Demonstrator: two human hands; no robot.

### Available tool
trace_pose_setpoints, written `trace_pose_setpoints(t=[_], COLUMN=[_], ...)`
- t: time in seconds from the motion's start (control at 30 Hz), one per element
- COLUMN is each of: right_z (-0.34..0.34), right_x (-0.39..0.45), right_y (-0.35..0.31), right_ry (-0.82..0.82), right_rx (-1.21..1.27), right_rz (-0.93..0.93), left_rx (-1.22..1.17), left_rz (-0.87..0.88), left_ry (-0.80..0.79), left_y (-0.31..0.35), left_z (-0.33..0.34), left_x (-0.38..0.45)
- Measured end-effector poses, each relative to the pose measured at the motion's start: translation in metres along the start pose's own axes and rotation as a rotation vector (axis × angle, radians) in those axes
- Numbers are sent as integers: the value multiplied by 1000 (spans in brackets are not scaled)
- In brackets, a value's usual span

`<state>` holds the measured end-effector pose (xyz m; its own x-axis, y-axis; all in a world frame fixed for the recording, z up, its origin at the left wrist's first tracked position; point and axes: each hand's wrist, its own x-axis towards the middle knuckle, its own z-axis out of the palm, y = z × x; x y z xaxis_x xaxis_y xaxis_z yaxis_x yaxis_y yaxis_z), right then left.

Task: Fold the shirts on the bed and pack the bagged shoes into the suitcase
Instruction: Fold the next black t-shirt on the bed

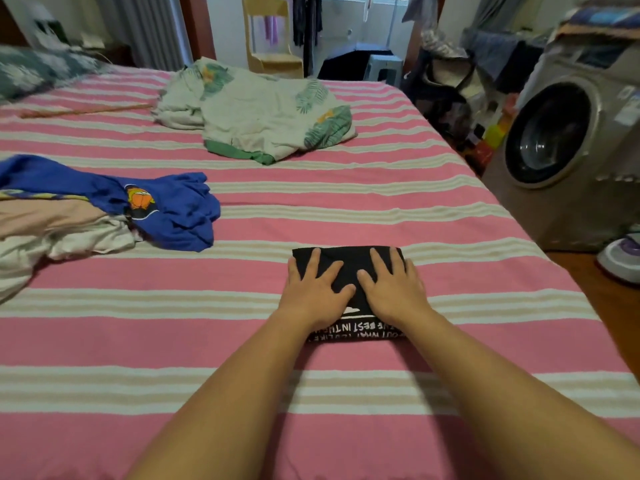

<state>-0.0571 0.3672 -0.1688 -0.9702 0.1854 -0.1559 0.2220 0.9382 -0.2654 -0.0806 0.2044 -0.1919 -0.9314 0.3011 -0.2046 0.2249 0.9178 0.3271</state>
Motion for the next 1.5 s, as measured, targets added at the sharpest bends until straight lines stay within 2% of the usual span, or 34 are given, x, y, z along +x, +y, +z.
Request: trace_pose_setpoints(t=[0.13,0.23,0.3,0.37,0.47,0.57,0.63,0.7,0.77,0.83,0.97,1.03,1.17,1.3,1.4,1.5], right_z=[-3,-3,-7,-17,-37,-52,-64,-79,-94,-97,-55,-13,85,144,160,165], right_x=[5,-8,-14,-12,-37,-113,-182,-268,-366,-465,-626,-681,-737,-743,-729,-708], right_y=[4,5,7,13,45,122,197,282,358,421,504,532,556,573,615,668], right_ry=[-7,64,56,-23,-119,76,261,430,583,724,892,953,838,825,914,1086], right_rx=[138,194,222,407,932,1246,1381,1492,1527,1539,1515,1511,1458,1570,1588,1616], right_rz=[62,179,229,240,242,323,373,468,595,726,1050,1207,1491,1538,1486,1353], left_rx=[-78,-260,-379,-570,-784,-741,-737,-768,-812,-823,-764,-667,-390,-241,-317,-413], left_rz=[-44,-333,-404,-354,-259,-91,112,320,510,628,591,552,498,386,482,647], left_ry=[31,188,149,104,86,85,77,-18,-189,-423,-978,-1110,-1205,-1267,-1167,-967], left_y=[5,15,23,28,45,117,199,296,389,469,569,590,583,563,590,635], left_z=[-8,-5,-10,-23,-34,-13,15,54,98,147,262,328,450,510,528,535], left_x=[6,-10,-22,-31,-59,-86,-107,-141,-187,-239,-330,-365,-416,-428,-407,-371])
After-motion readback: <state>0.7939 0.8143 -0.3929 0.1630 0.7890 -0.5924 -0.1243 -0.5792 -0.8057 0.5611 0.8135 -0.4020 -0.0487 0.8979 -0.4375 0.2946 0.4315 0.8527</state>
